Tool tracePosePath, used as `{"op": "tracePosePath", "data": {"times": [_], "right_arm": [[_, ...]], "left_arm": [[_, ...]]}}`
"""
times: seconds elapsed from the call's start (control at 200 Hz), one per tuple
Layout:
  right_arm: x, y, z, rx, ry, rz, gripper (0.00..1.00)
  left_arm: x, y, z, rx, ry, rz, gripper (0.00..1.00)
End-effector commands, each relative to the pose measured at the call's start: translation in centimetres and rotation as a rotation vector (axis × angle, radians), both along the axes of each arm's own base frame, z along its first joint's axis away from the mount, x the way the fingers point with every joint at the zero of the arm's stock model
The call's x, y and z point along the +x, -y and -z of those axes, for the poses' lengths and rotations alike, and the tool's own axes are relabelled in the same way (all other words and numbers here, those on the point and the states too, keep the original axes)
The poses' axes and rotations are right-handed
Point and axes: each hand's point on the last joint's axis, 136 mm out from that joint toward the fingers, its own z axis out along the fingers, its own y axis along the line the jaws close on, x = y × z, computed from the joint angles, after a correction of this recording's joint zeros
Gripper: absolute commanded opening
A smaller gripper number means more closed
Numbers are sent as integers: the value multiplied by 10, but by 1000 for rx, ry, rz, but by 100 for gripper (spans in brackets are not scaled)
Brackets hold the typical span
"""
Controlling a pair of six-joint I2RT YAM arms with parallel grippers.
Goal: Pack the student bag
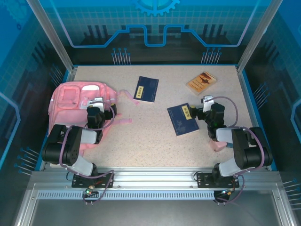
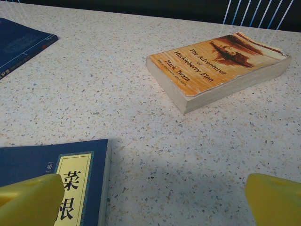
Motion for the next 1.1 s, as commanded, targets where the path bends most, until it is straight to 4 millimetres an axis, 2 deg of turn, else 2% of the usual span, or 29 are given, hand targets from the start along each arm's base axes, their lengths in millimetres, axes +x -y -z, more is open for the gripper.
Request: {"op": "tracePosePath", "data": {"times": [0.0, 0.095, 0.17, 0.28, 0.415, 0.55, 0.61, 0.625, 0.64, 0.675, 0.855, 1.096], "right_arm": [[5, 2, -4, -3, 10, -7, 100], [5, 1, -5, -4, 15, -11, 100], [4, 1, -16, -18, 21, -5, 100], [2, 11, -42, -28, 11, 65, 100], [-6, 21, -88, 25, 43, 166, 100], [-20, 39, -113, 175, -96, 354, 100], [-25, 37, -117, 235, -178, 378, 100], [-29, 35, -112, 242, -214, 378, 100], [-26, 33, -121, 254, -214, 367, 100], [-27, 27, -123, 280, -244, 345, 100], [-27, -12, -122, 388, -365, 181, 100], [-32, -65, -105, 458, -483, 37, 100]], "left_arm": [[6, 4, -6, 6, 14, 23, 99], [6, 4, -7, 11, 21, 26, 99], [4, 4, -14, 15, 27, 22, 99], [0, 0, -32, 14, 13, -3, 99], [-5, -2, -65, -5, 31, -19, 99], [-13, -2, -95, -117, -17, -65, 99], [-18, -5, -102, -179, -66, -109, 99], [-20, -6, -102, -195, -82, -127, 99], [-22, -8, -103, -206, -99, -144, 99], [-24, -10, -105, -236, -128, -176, 99], [-31, -10, -82, -271, -293, -229, 99], [-23, -13, -24, -316, -575, -331, 99]]}}
